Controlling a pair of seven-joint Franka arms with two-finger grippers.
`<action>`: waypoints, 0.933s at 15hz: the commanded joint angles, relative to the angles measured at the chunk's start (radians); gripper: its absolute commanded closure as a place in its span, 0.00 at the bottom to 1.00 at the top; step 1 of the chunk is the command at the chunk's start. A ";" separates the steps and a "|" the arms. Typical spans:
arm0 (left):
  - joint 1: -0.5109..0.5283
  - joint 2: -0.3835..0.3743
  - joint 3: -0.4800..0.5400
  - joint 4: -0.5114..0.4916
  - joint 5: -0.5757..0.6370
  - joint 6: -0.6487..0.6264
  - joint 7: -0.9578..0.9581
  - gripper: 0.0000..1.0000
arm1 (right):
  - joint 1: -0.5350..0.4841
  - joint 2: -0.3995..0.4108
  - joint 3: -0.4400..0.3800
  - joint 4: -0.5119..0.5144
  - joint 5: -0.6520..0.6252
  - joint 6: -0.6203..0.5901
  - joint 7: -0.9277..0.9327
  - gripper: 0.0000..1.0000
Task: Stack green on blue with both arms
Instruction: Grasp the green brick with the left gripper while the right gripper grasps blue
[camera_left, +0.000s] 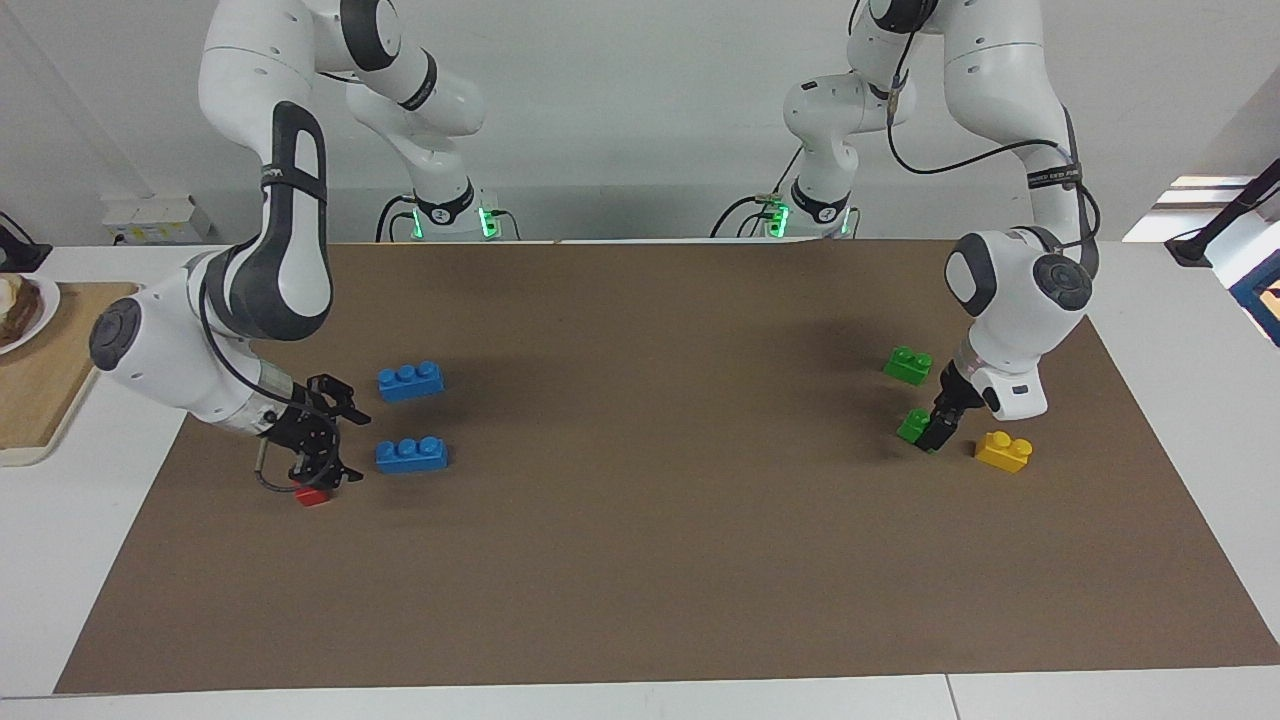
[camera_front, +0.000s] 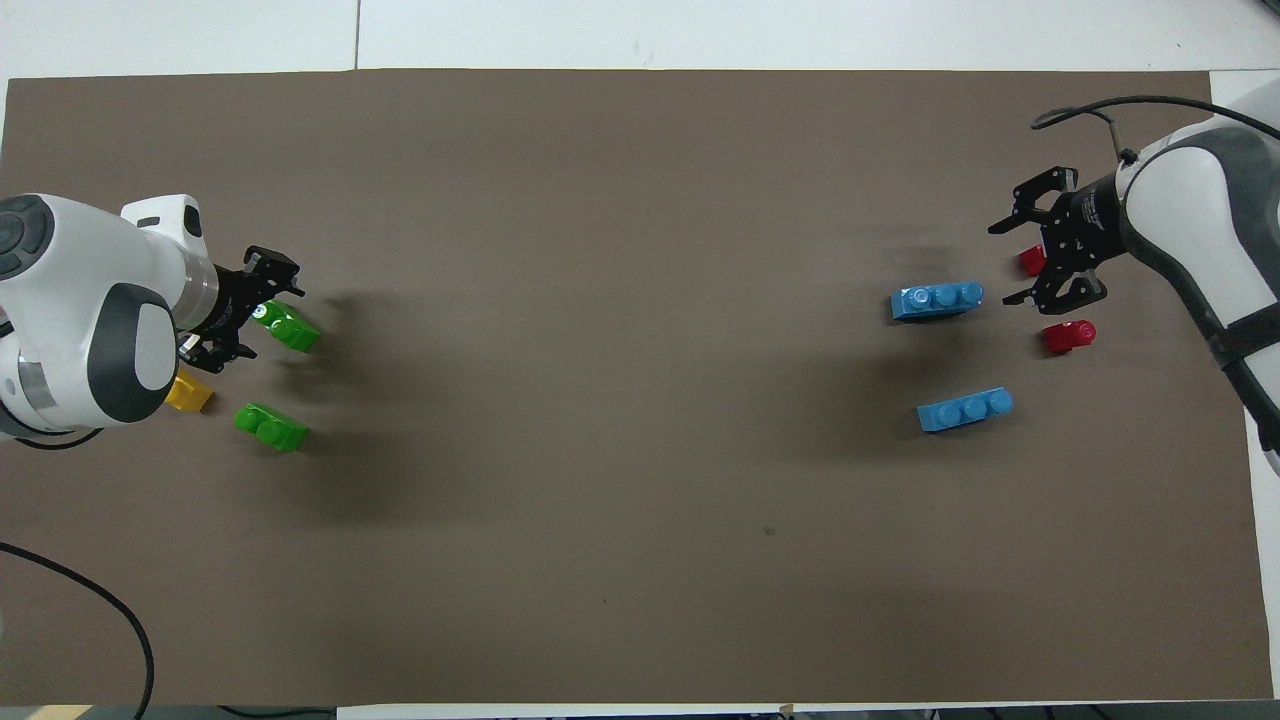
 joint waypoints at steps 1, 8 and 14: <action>0.018 0.014 -0.006 0.005 0.002 0.019 0.016 0.00 | 0.002 -0.033 0.008 -0.063 0.025 0.046 0.014 0.08; 0.020 0.017 -0.006 -0.024 0.000 0.058 0.004 0.00 | 0.013 -0.046 0.008 -0.121 0.023 0.115 0.012 0.08; 0.016 0.017 -0.007 -0.025 0.000 0.065 -0.002 1.00 | 0.041 -0.043 0.008 -0.179 0.023 0.213 0.006 0.08</action>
